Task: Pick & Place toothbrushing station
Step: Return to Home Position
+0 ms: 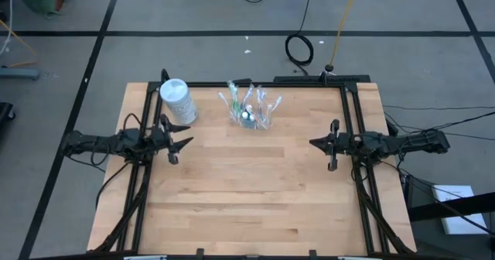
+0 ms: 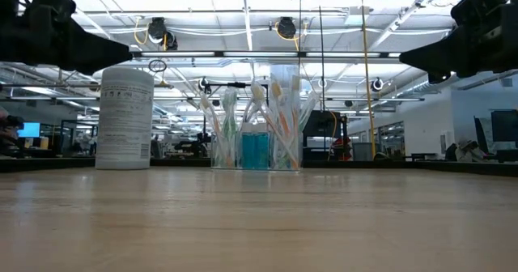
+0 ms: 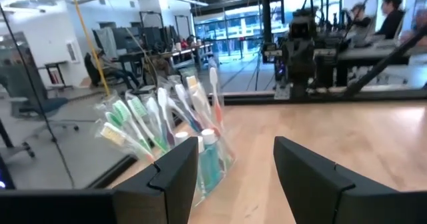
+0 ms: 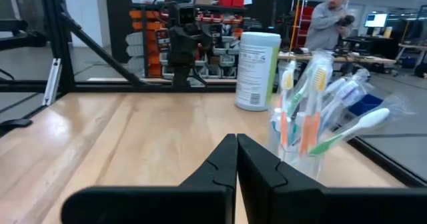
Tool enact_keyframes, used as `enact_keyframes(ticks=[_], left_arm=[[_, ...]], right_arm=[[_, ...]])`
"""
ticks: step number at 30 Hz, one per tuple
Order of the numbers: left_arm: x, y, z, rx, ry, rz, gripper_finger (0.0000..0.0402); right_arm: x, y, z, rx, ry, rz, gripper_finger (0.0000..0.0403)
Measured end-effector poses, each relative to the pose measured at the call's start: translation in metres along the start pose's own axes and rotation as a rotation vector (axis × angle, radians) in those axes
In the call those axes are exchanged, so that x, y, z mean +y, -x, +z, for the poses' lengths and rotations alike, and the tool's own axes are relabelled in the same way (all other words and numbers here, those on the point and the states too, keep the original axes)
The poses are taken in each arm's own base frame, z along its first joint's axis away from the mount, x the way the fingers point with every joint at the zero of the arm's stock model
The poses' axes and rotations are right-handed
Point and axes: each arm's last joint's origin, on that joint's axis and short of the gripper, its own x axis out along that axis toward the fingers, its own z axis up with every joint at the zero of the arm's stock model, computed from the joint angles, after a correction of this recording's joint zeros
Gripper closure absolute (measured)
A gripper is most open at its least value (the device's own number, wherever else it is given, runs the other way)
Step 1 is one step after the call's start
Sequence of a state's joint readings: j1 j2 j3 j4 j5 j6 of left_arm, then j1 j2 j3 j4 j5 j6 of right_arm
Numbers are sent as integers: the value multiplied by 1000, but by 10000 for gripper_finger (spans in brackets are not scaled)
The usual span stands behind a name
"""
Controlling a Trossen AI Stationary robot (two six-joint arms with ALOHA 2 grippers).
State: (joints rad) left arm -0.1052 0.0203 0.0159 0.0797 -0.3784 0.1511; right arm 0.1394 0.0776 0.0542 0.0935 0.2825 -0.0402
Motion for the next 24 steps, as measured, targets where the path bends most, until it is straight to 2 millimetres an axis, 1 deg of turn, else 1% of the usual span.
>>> enact_keyframes(ticks=[5,24], left_arm=[[0,0,0,2,-53,0,199],[0,0,0,2,-52,3,199]], right_arm=[[0,0,0,-2,3,-2,402],[0,0,0,-3,4,-3,401]])
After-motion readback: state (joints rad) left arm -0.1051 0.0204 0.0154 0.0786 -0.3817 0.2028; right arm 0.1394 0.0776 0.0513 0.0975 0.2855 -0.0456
